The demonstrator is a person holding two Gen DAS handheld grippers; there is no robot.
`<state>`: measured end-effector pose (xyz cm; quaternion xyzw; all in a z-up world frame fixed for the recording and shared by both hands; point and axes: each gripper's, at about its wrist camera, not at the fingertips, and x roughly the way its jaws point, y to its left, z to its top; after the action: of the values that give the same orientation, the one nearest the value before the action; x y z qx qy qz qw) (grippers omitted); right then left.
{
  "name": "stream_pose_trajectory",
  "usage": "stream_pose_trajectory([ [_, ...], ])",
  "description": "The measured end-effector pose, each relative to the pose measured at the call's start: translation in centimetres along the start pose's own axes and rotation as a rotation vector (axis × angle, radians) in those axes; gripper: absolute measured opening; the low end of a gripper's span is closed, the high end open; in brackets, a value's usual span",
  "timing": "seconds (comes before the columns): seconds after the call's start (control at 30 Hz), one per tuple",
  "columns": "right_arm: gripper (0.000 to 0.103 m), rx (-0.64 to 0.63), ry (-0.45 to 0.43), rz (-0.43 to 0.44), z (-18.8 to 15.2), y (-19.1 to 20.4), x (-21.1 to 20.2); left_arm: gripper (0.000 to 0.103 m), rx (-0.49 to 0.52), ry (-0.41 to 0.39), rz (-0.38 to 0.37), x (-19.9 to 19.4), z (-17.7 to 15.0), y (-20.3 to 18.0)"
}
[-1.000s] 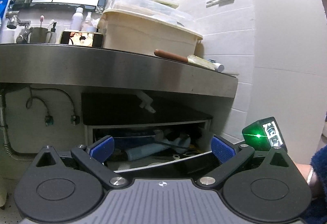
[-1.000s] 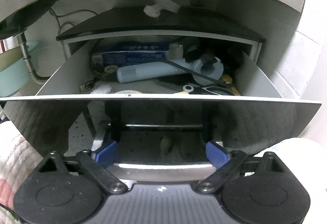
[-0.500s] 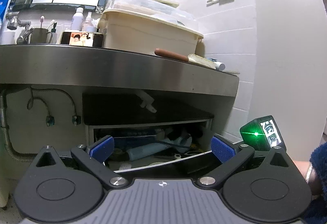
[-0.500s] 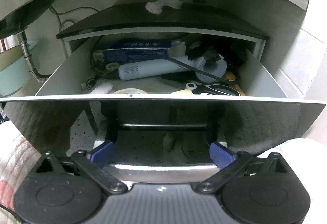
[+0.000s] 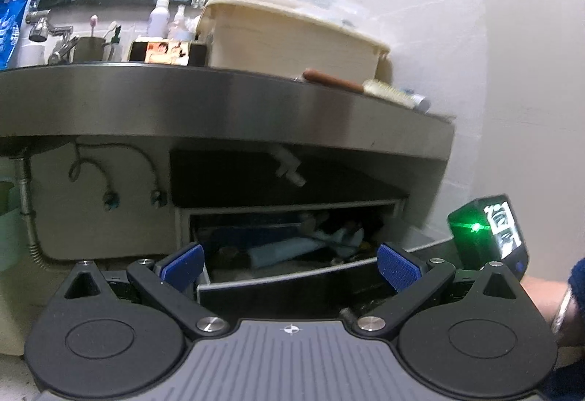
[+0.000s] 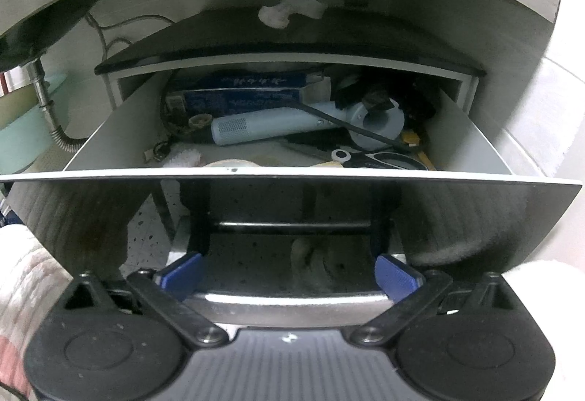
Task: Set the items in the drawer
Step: 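Push the black drawer closed with the right gripper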
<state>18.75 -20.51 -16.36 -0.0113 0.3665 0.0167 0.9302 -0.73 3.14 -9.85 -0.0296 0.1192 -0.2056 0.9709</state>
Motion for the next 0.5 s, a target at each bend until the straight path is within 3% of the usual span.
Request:
stream_pose_trajectory([
  [0.5, 0.101, 0.000, 0.001, -0.001, -0.10, -0.11, -0.11, 0.102, -0.036, -0.002, -0.009, -0.08, -0.17, 0.57],
])
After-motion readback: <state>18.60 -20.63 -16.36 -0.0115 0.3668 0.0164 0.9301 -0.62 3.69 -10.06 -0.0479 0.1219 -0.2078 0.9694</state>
